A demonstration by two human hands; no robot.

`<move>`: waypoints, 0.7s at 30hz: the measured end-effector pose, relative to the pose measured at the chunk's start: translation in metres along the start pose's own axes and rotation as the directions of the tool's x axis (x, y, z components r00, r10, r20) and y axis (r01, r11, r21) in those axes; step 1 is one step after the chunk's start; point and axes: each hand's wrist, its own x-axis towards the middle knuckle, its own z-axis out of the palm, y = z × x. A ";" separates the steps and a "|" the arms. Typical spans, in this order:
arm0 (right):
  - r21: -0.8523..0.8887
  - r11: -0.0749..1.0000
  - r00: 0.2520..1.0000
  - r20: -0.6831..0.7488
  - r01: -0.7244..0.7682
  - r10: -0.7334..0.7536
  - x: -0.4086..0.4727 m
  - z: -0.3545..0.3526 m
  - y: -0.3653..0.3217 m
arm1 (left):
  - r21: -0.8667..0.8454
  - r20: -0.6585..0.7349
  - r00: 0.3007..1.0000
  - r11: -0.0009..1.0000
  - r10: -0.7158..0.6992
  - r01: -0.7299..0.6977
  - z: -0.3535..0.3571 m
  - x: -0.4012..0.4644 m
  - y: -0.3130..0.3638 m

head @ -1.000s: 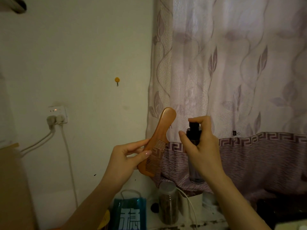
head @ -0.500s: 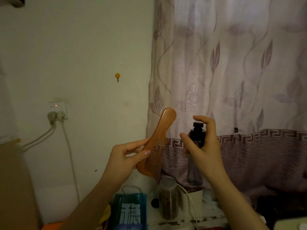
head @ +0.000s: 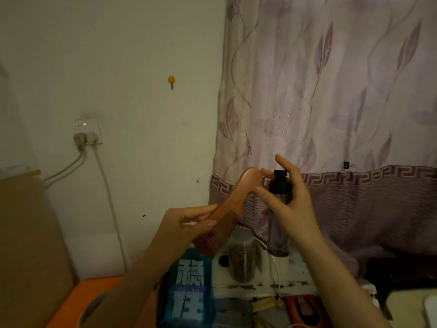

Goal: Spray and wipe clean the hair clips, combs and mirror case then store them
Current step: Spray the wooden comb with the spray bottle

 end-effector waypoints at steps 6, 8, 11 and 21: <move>-0.022 0.998 0.996 0.067 -0.053 0.054 -0.020 0.011 0.027 | 0.010 -0.045 0.995 0.996 -0.091 0.092 -0.005 -0.020 -0.027; -0.035 0.997 0.994 0.081 -0.065 0.068 -0.029 0.016 0.037 | 0.006 -0.074 0.989 0.991 -0.131 0.132 -0.008 -0.030 -0.038; -0.031 0.990 0.986 0.095 -0.135 0.137 -0.045 0.023 0.054 | -0.052 -0.150 0.967 0.979 -0.204 0.198 -0.013 -0.046 -0.054; 0.082 0.934 0.914 0.249 -0.348 0.319 -0.109 0.062 0.095 | -0.158 -0.406 0.847 0.940 -0.342 0.303 -0.031 -0.114 -0.095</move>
